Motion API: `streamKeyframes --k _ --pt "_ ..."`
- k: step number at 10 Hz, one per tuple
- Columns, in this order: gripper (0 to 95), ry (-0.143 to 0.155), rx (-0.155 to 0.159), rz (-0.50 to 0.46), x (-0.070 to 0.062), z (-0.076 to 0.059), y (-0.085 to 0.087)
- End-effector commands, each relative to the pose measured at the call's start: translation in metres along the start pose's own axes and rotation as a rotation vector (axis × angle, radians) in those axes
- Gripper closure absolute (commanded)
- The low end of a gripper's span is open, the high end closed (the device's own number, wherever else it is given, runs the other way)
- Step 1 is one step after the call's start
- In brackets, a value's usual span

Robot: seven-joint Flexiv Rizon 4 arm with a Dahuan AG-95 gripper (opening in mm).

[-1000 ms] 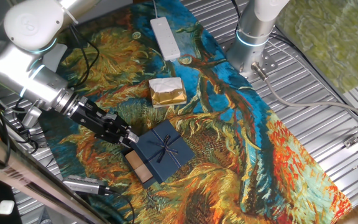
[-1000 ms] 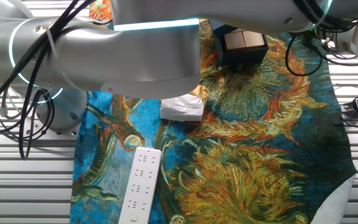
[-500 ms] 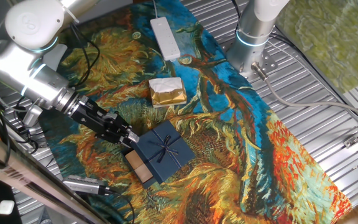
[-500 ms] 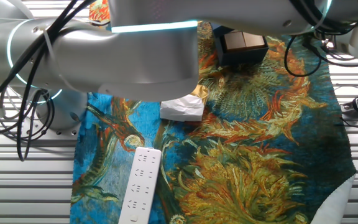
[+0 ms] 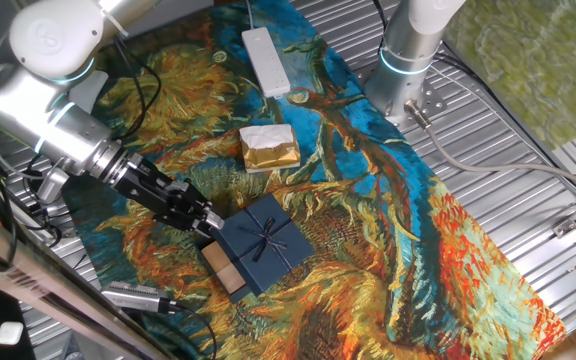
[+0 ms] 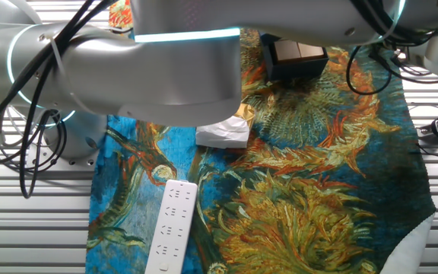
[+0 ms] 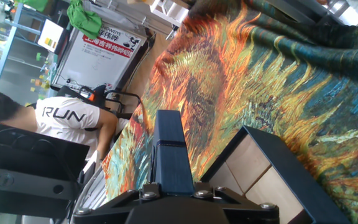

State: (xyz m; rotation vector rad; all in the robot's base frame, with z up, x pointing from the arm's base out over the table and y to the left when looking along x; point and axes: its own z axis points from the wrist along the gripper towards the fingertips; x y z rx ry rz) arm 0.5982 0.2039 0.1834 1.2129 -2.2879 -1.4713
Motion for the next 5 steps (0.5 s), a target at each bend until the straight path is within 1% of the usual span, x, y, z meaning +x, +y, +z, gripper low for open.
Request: streamKeyframes --k 1,5 --pt "95.0 0.0 0.003 -0.003 0.0003 0.0002 0.0002" --pt "95.0 -0.002 0.004 -0.007 0.0003 0.0002 0.0002"
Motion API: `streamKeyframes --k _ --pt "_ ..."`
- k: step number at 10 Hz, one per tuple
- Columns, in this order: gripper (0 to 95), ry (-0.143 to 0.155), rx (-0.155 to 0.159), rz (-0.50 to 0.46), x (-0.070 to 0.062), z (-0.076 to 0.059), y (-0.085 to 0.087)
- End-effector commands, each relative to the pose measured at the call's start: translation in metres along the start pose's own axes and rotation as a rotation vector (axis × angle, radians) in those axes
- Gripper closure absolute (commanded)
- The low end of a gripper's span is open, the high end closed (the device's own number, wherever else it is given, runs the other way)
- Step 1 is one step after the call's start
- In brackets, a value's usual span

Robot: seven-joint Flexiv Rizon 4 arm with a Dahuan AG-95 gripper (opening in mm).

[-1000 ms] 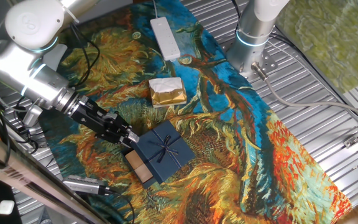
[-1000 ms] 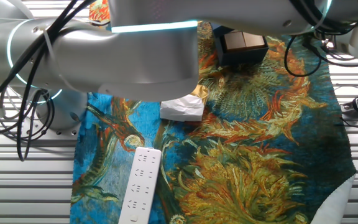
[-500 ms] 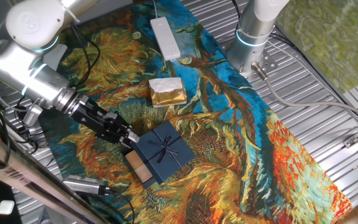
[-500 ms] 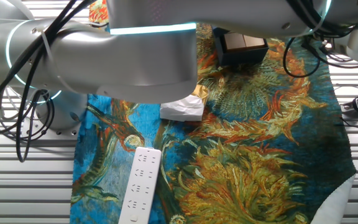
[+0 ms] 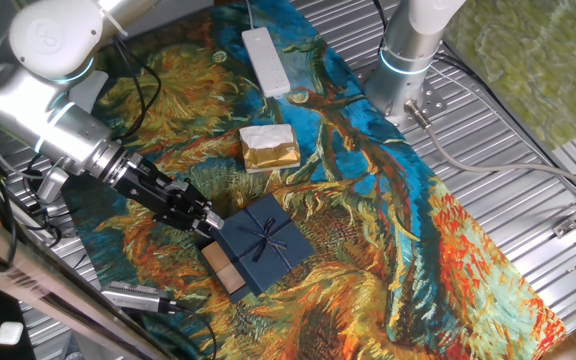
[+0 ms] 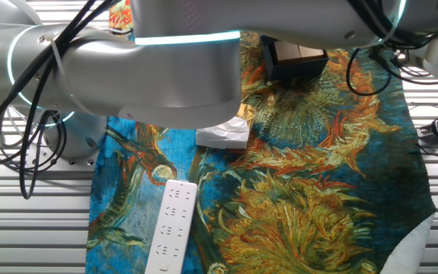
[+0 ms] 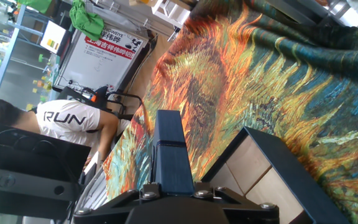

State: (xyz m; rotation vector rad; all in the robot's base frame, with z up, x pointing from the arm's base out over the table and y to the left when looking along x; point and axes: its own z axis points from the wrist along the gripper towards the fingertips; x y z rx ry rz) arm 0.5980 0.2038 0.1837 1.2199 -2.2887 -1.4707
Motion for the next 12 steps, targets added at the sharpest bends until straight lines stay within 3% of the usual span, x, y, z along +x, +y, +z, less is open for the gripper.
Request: streamKeyframes --k 1,12 --pt "95.0 -0.003 0.002 -0.004 0.0001 0.0003 -0.0001" --pt "95.0 -0.002 0.009 -0.017 0.0001 0.0003 -0.0001"
